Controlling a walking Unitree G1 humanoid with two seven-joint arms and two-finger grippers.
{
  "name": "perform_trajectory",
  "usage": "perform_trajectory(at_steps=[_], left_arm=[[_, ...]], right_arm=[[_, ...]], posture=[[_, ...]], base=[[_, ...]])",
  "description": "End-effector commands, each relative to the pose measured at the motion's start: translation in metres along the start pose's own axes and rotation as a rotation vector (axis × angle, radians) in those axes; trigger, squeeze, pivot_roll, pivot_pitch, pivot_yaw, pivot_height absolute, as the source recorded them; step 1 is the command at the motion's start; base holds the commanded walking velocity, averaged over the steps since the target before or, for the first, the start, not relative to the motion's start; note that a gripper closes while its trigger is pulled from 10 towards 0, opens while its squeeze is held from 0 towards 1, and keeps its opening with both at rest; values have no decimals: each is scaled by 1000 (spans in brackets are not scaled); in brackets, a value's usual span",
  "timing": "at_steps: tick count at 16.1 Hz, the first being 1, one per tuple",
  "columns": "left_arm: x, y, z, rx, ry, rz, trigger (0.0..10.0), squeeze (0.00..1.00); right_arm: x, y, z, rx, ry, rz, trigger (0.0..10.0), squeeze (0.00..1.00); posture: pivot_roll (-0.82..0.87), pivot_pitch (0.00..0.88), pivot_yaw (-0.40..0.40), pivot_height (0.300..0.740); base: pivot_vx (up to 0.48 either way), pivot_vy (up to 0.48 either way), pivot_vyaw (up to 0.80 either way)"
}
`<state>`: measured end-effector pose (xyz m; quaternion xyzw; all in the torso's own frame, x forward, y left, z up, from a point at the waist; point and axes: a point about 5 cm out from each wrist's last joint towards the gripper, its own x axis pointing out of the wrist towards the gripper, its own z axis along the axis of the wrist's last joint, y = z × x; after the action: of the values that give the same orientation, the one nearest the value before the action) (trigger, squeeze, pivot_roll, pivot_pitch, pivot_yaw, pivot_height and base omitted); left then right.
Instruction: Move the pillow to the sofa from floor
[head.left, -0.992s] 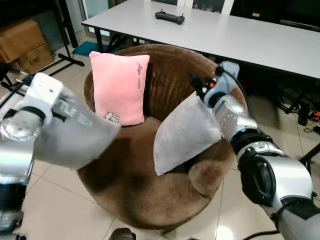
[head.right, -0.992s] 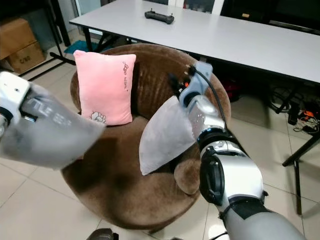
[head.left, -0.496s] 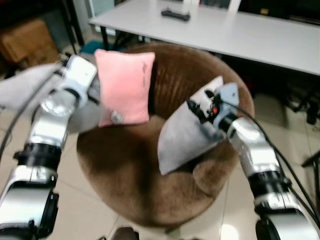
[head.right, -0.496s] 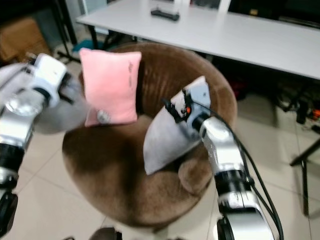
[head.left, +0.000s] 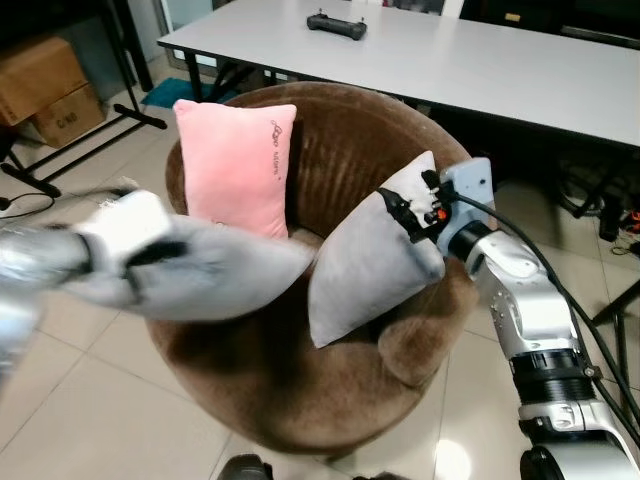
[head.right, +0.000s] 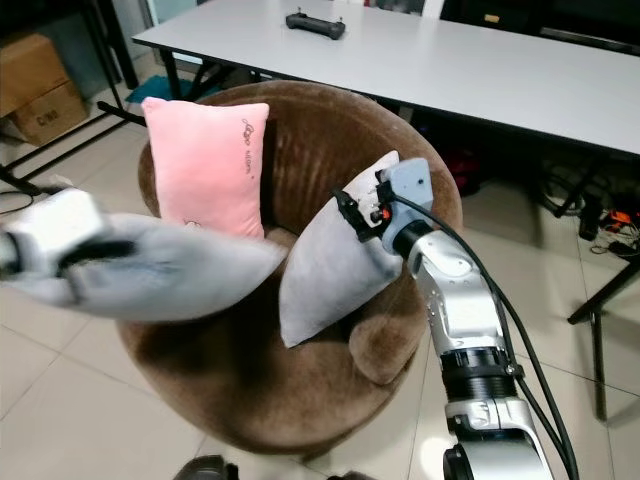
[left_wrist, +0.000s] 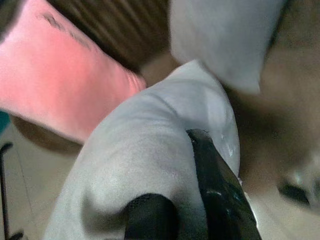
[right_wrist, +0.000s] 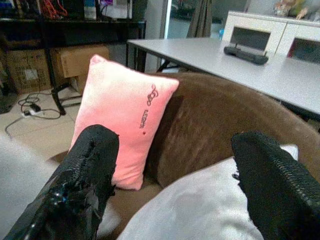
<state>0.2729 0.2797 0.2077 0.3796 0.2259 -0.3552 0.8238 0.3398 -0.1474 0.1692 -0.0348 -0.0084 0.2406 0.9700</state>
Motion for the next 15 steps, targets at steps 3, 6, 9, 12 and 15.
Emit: perform_trajectory(at_steps=[3, 6, 9, 12, 15], left_arm=[[-42, 7, 15, 64, 51, -69, 10000, 0], [-33, -1, 45, 44, -131, -130, 10000, 0], [-15, -32, 51, 103, -142, -360, 10000, 0], [-5, -37, 46, 168, -74, -464, 10000, 0], [-4, -39, 48, 263, -23, -582, 10000, 0]], right_arm=[[2, 0, 17, -15, -41, 36, 10000, 0], [3, 2, 21, -124, -4, 104, 10000, 0], [2, -3, 24, -134, -4, 87, 10000, 0], [3, -5, 29, -169, -15, 95, 10000, 0], [7, -11, 34, -196, -19, 83, 10000, 0]], posture=[[122, 0, -56, 740], [118, 0, -48, 740], [107, 0, -43, 740], [97, 0, -33, 740], [98, 0, -33, 740]], base=[[0, 0, 0], [0, 0, 0], [0, 0, 0], [0, 0, 0], [0, 0, 0]])
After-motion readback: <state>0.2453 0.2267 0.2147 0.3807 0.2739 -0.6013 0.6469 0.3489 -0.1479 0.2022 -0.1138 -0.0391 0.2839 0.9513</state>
